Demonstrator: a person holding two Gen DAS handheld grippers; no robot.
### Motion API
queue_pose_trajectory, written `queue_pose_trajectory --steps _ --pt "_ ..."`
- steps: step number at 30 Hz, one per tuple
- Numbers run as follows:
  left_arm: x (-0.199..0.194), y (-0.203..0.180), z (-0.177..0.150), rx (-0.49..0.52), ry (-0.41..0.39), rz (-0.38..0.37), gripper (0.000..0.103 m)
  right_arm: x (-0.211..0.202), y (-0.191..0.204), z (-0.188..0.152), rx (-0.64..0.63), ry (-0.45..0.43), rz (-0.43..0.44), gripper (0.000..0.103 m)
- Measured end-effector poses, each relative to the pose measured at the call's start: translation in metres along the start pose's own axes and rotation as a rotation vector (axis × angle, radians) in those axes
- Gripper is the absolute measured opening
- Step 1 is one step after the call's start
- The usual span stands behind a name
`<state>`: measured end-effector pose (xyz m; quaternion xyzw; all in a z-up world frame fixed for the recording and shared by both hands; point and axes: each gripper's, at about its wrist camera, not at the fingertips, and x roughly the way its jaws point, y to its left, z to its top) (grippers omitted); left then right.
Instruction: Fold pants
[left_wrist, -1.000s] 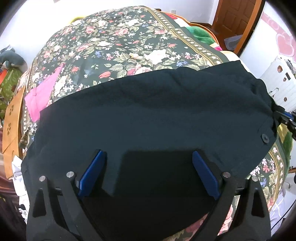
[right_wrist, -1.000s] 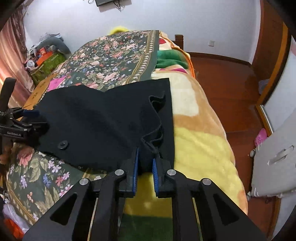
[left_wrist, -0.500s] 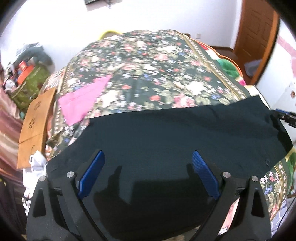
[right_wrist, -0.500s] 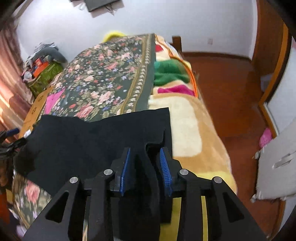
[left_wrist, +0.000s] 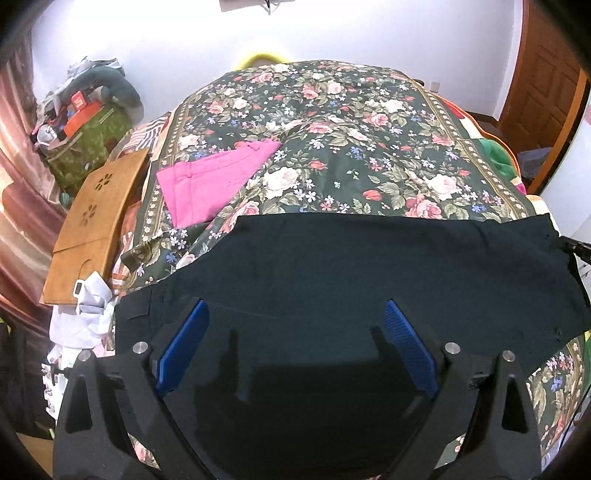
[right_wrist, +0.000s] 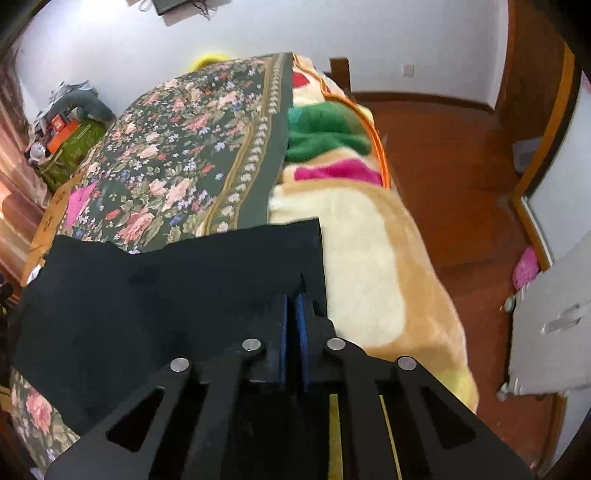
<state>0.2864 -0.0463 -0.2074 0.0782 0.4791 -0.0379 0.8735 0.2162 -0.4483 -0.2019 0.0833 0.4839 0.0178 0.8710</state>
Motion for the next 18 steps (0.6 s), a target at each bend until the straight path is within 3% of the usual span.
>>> queue_pose_trajectory --steps 7,16,18 --pt "-0.008 0.014 0.003 -0.047 -0.031 0.015 0.096 -0.018 0.007 0.023 -0.066 -0.102 -0.064 0.001" --pt "-0.024 0.058 -0.003 -0.132 -0.067 0.068 0.096 0.027 0.000 0.016 -0.095 0.028 -0.212 0.001" --pt "-0.028 0.074 -0.008 -0.160 -0.070 0.076 0.096 0.023 0.001 0.018 -0.083 0.027 -0.205 0.002"
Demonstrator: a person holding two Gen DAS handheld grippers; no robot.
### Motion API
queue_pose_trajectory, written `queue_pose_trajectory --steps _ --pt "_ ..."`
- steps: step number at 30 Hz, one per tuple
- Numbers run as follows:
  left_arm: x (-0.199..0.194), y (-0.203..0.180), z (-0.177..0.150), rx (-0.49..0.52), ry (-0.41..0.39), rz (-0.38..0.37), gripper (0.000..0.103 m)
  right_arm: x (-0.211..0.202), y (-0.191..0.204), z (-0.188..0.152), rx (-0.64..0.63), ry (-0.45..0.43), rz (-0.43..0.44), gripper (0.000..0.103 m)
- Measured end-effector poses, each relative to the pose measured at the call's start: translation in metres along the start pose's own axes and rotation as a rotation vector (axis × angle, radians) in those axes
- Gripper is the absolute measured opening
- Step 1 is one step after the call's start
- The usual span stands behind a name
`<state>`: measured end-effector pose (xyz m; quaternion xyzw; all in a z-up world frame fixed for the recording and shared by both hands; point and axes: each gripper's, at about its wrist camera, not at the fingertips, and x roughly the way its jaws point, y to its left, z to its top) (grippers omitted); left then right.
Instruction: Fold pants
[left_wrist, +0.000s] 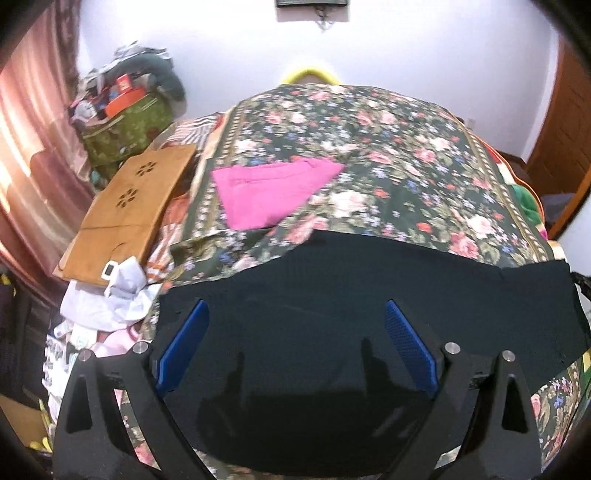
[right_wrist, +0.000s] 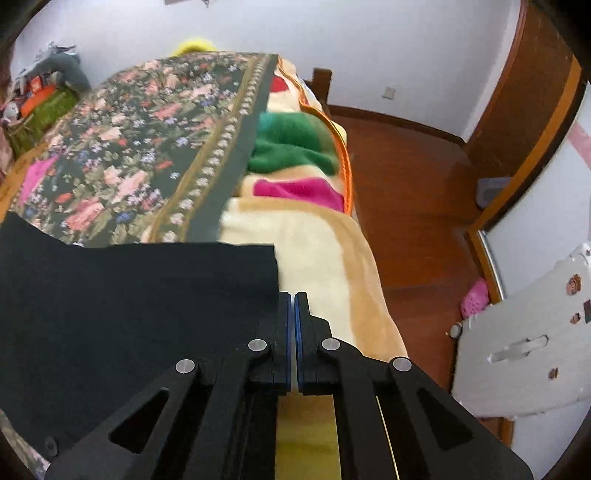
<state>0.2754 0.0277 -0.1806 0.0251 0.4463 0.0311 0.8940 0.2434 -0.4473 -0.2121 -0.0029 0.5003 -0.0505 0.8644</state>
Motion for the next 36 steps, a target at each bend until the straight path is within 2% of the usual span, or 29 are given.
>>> queue_pose_trajectory --steps 5,7,8,9,11,16,22,28,33,36 --pt "-0.004 0.047 -0.004 -0.068 -0.012 0.042 0.096 -0.026 0.008 0.020 0.037 -0.054 0.040 0.007" --pt "-0.006 0.073 -0.004 -0.100 -0.017 0.072 0.096 -0.042 0.026 0.031 0.013 -0.097 0.079 0.015" --pt "-0.006 0.081 -0.005 -0.109 -0.017 0.080 0.096 -0.049 0.035 0.036 -0.006 -0.118 0.099 0.022" --pt "-0.005 0.094 -0.005 -0.124 -0.017 0.092 0.096 -0.057 0.048 0.042 -0.031 -0.147 0.118 0.030" --pt "-0.003 0.116 -0.007 -0.151 -0.011 0.105 0.096 -0.072 0.078 0.052 -0.087 -0.195 0.165 0.039" --pt "0.018 0.172 -0.012 -0.242 0.048 0.076 0.096 -0.087 0.163 0.071 -0.212 -0.232 0.325 0.042" --pt "0.065 0.211 -0.021 -0.299 0.149 0.008 0.096 -0.067 0.267 0.080 -0.348 -0.162 0.487 0.042" --pt "0.120 0.211 -0.020 -0.274 0.248 -0.100 0.096 -0.032 0.347 0.082 -0.455 -0.062 0.553 0.042" --pt "0.166 0.203 -0.020 -0.260 0.351 -0.221 0.078 0.013 0.393 0.095 -0.464 0.046 0.591 0.042" --pt "0.184 0.197 -0.022 -0.248 0.391 -0.262 0.074 0.032 0.409 0.101 -0.461 0.095 0.593 0.042"
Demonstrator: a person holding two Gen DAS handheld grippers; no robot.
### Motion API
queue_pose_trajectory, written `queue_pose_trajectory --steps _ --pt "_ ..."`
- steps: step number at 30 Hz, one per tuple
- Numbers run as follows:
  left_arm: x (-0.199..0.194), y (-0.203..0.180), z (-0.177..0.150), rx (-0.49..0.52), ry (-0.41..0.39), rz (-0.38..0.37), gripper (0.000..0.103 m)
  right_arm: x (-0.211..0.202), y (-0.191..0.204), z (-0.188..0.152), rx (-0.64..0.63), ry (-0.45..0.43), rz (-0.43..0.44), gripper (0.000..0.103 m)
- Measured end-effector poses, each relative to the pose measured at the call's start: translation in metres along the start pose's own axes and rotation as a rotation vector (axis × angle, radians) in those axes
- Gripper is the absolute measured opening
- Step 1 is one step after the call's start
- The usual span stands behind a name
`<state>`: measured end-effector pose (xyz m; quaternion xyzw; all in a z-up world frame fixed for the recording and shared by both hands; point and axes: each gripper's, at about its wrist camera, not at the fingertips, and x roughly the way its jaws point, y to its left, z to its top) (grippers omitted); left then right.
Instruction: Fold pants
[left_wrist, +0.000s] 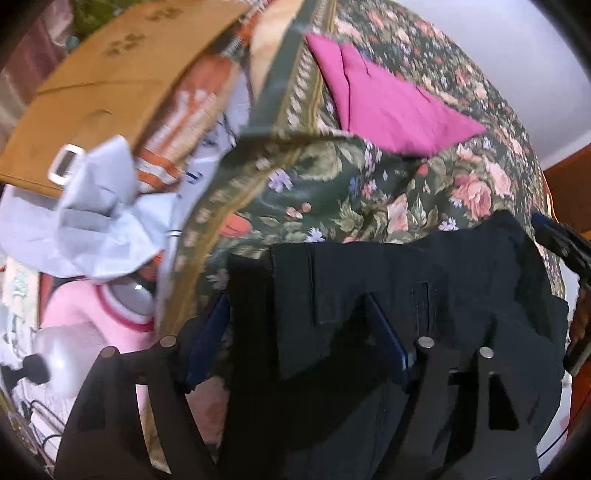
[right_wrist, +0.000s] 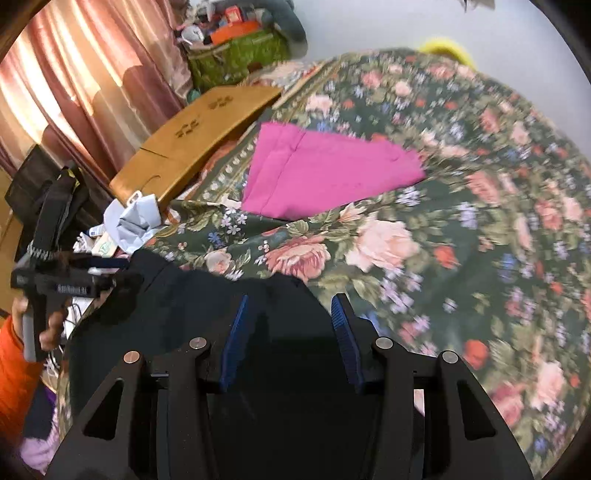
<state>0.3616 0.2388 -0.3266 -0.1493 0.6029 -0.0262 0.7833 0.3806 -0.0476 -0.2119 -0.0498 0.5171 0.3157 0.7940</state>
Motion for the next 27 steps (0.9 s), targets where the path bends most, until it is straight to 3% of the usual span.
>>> queue_pose_trajectory --steps 2,3,5,9,12,16,22,25,27 --pt "0.004 -0.003 0.000 0.014 0.001 -0.024 0.070 0.015 -0.001 0.005 0.004 0.034 0.008 0.042" --pt "0.005 -0.006 0.000 0.027 0.000 -0.037 0.062 0.024 -0.001 0.007 0.004 0.056 0.009 0.041" --pt "0.005 -0.008 -0.001 0.033 -0.002 -0.053 0.054 0.034 0.001 0.006 -0.008 0.081 0.007 0.029" --pt "0.000 -0.016 -0.009 0.069 -0.041 0.002 0.047 0.036 0.007 0.005 -0.059 0.068 -0.028 0.014" --pt "-0.001 -0.017 -0.008 0.061 -0.060 0.048 0.046 0.036 0.012 0.002 -0.117 0.050 -0.070 0.010" --pt "-0.003 -0.016 -0.013 0.076 -0.114 0.191 0.047 0.043 0.014 0.004 -0.137 0.049 -0.119 0.009" --pt "-0.017 -0.013 -0.019 0.039 -0.094 0.172 0.045 0.018 0.017 0.003 -0.094 0.020 -0.129 0.014" --pt "-0.038 -0.023 -0.030 0.057 -0.131 0.195 0.045 -0.013 0.024 -0.003 -0.098 -0.027 -0.123 0.015" --pt "-0.058 -0.027 -0.038 0.046 -0.163 0.183 0.045 -0.039 0.027 -0.012 -0.102 -0.059 -0.118 0.022"
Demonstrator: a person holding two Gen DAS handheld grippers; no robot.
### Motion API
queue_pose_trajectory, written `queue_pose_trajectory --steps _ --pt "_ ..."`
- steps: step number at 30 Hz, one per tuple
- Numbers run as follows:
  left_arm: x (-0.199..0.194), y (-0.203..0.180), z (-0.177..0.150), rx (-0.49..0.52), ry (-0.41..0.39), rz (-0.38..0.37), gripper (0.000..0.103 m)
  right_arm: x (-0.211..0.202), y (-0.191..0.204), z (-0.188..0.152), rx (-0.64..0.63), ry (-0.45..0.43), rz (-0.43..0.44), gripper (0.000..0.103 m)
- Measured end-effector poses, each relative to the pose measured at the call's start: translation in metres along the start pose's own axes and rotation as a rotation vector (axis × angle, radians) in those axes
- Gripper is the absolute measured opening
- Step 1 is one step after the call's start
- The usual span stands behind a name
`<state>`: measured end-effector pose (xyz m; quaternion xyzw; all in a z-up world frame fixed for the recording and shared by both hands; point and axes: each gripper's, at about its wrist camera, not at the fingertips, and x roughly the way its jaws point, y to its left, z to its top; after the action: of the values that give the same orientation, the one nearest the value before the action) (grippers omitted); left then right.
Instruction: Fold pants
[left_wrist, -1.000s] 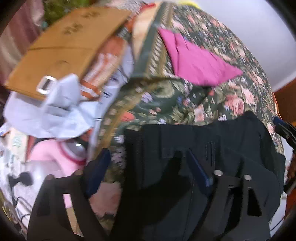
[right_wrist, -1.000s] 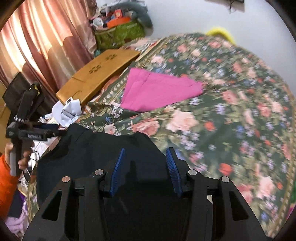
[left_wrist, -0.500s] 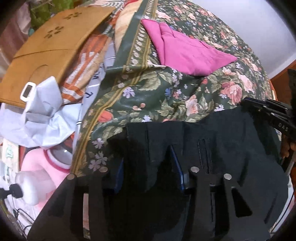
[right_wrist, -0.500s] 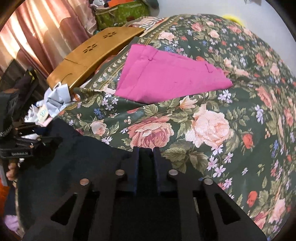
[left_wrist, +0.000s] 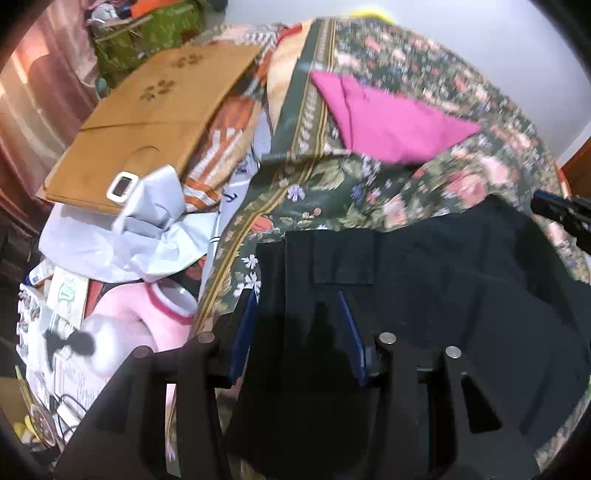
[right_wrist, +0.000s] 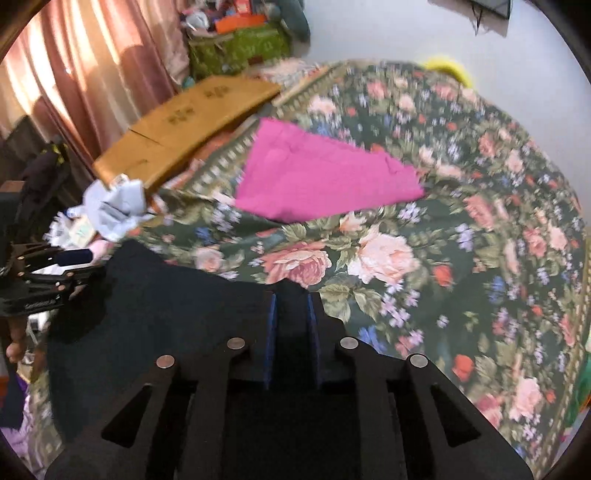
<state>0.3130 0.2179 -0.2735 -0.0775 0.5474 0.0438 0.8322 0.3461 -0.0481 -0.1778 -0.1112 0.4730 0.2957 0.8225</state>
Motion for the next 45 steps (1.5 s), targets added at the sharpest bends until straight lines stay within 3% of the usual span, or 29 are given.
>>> queue_pose_trajectory --steps 2,7,14,21,26,32,34,37,39,45 --pt "-0.020 0.001 -0.007 -0.021 -0.026 -0.021 0.049 -0.020 0.002 -0.008 -0.010 -0.024 0.005 0.027" --pt "-0.064 0.000 -0.025 -0.064 -0.087 -0.053 0.073 -0.066 0.007 -0.039 -0.030 -0.069 0.010 0.035" --pt "-0.083 0.002 -0.062 -0.140 -0.063 -0.090 0.079 -0.099 0.012 -0.096 -0.016 -0.102 -0.017 0.045" --pt "-0.056 -0.005 -0.097 -0.212 0.060 -0.188 0.079 -0.091 0.016 -0.147 -0.002 -0.042 -0.010 0.045" --pt "-0.037 -0.011 -0.105 -0.292 0.129 -0.300 0.079 -0.092 0.015 -0.168 0.042 -0.057 0.004 0.046" --pt "-0.023 -0.003 -0.095 -0.389 0.145 -0.357 0.079 -0.092 0.016 -0.175 0.080 -0.067 0.026 0.046" --pt "-0.016 0.001 -0.091 -0.411 0.151 -0.370 0.075 -0.092 0.018 -0.176 0.073 -0.071 0.018 0.046" --pt "-0.009 0.003 -0.086 -0.412 0.155 -0.311 0.046 -0.092 0.016 -0.178 0.084 -0.071 0.026 0.046" --pt "-0.010 0.002 -0.085 -0.385 0.139 -0.227 0.017 -0.093 0.016 -0.178 0.089 -0.068 0.031 0.046" --pt "-0.046 -0.003 -0.089 -0.290 -0.036 -0.113 0.013 -0.096 0.013 -0.171 0.094 -0.024 0.059 0.046"
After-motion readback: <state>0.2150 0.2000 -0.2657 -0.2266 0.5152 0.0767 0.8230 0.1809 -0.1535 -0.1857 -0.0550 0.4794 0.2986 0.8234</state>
